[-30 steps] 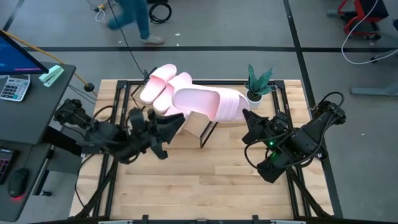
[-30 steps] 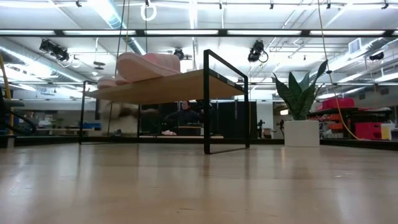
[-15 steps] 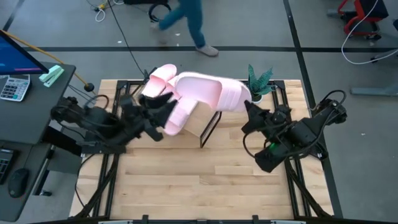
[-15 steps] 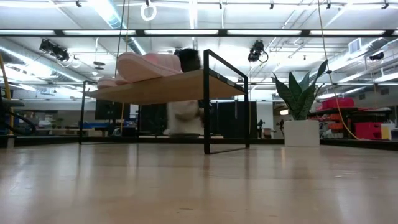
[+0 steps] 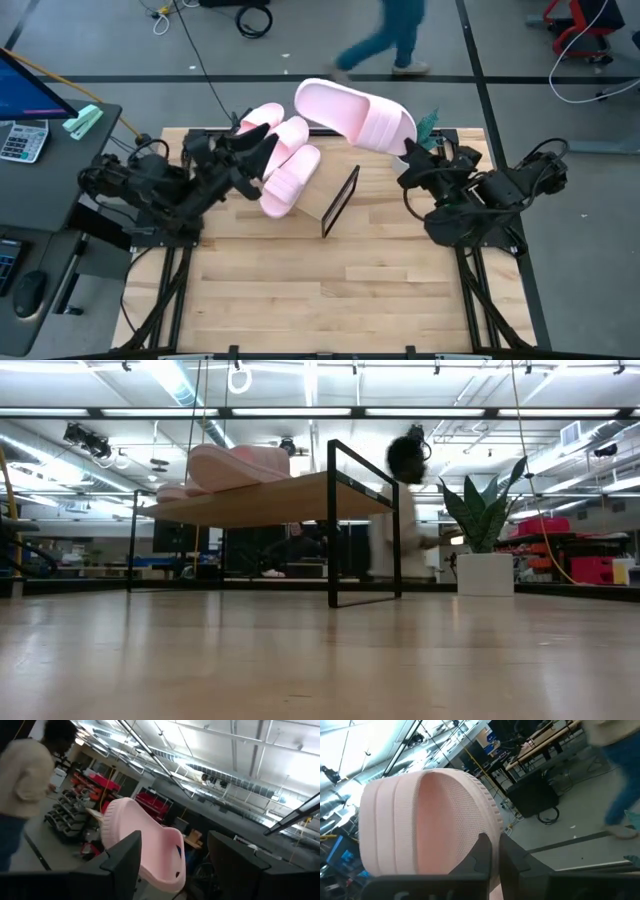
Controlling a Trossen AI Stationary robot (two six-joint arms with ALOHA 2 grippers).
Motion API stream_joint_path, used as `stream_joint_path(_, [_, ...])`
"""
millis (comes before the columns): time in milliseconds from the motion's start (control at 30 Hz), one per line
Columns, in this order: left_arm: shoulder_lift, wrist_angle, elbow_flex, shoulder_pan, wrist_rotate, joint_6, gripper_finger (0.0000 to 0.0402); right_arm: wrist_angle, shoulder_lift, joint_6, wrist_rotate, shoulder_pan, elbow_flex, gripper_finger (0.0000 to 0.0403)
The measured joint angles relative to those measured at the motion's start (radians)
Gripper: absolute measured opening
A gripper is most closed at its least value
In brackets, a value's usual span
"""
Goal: Pick and place slides into the shelf
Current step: Put the pink slipper on the shelf
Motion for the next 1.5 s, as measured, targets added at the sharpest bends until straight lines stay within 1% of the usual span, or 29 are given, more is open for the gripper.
stream_joint_path(200, [0.004, 0.0, 0.0, 0.06, 0.086, -0.052, 0.0235, 0.252, -0.004, -0.292, -0.001, 0.001, 0.0, 0.0014])
stream_joint_path(433, [0.005, -0.003, 0.0, 0.09, 0.112, -0.05, 0.0227, 0.488, -0.011, -0.594, 0.0, 0.001, 0.0, 0.0014])
stream_joint_path(567, [0.004, -0.002, 0.0, 0.091, 0.113, -0.05, 0.0228, 0.665, -0.012, -0.81, 0.001, -0.004, 0.0, 0.0014])
stream_joint_path(633, [0.004, -0.002, 0.0, 0.091, 0.113, -0.049, 0.0228, 0.77, -0.012, -0.933, -0.034, -0.022, 0.0, 0.0014])
stream_joint_path(767, [0.004, -0.002, 0.0, 0.082, 0.117, -0.049, 0.0228, 0.984, -0.012, -1.174, -0.152, -0.08, 0.0, 0.0014])
stream_joint_path(867, [0.003, -0.002, 0.0, 0.074, 0.117, -0.048, 0.0227, 1.095, -0.012, -1.298, -0.204, -0.127, 0.0, 0.0014])
stream_joint_path(933, [-0.006, -0.003, 0.0, 0.064, 0.117, -0.022, 0.0225, 1.143, -0.012, -1.339, -0.243, -0.153, 0.0, 0.0014])
stream_joint_path(1067, [-0.022, 0.025, 0.0, 0.056, 0.065, 0.068, 0.022, 1.227, -0.012, -1.372, -0.339, -0.191, 0.0, 0.0014])
stream_joint_path(1267, [-0.038, 0.047, 0.0, 0.065, 0.06, 0.09, 0.0225, 1.242, -0.011, -1.353, -0.427, -0.223, 0.0, 0.0014])
stream_joint_path(1333, [-0.039, 0.058, 0.0, 0.076, 0.082, 0.085, 0.0226, 1.249, -0.011, -1.344, -0.444, -0.226, 0.0, 0.0014])
stream_joint_path(1500, [-0.044, 0.097, 0.0, 0.107, 0.184, 0.025, 0.0227, 1.25, -0.004, -1.337, -0.454, -0.227, 0.0, 0.0014])
